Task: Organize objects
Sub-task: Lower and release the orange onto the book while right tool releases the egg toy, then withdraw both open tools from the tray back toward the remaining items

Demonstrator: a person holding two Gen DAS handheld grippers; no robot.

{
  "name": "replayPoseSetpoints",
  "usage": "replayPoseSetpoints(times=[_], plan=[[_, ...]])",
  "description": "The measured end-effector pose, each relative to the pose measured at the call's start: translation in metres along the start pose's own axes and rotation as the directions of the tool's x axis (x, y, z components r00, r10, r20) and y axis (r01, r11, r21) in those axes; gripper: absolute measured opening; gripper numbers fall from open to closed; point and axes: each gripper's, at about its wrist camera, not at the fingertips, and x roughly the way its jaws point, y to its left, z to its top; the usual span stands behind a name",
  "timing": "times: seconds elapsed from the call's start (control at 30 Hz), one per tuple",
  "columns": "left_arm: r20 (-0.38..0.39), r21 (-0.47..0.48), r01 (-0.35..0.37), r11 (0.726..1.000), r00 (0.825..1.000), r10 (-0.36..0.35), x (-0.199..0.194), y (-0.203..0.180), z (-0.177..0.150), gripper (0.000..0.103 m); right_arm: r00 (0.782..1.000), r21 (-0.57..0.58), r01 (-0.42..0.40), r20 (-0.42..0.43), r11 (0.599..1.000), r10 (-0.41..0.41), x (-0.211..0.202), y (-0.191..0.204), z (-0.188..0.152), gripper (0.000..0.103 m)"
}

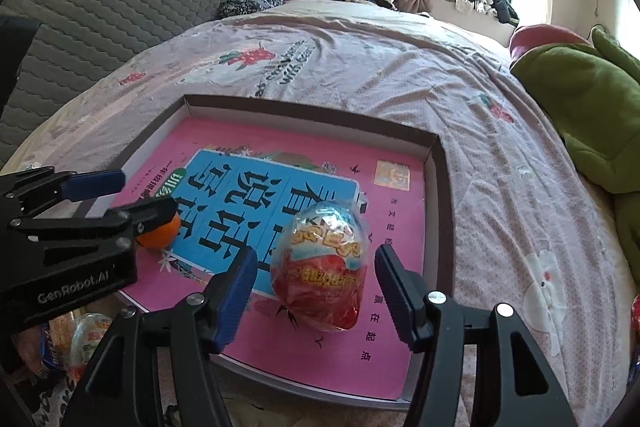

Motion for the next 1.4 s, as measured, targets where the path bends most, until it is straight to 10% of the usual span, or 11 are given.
replayPoseSetpoints(times=[1.4], plan=[[0.194, -0.013, 0.024, 1.0, 0.981, -0.021, -0.196, 0.051, -0.059, 0.066, 0.971, 0.006, 0.033, 0.237, 0.999, -0.034, -0.204, 0.014, -0.04, 0.064]])
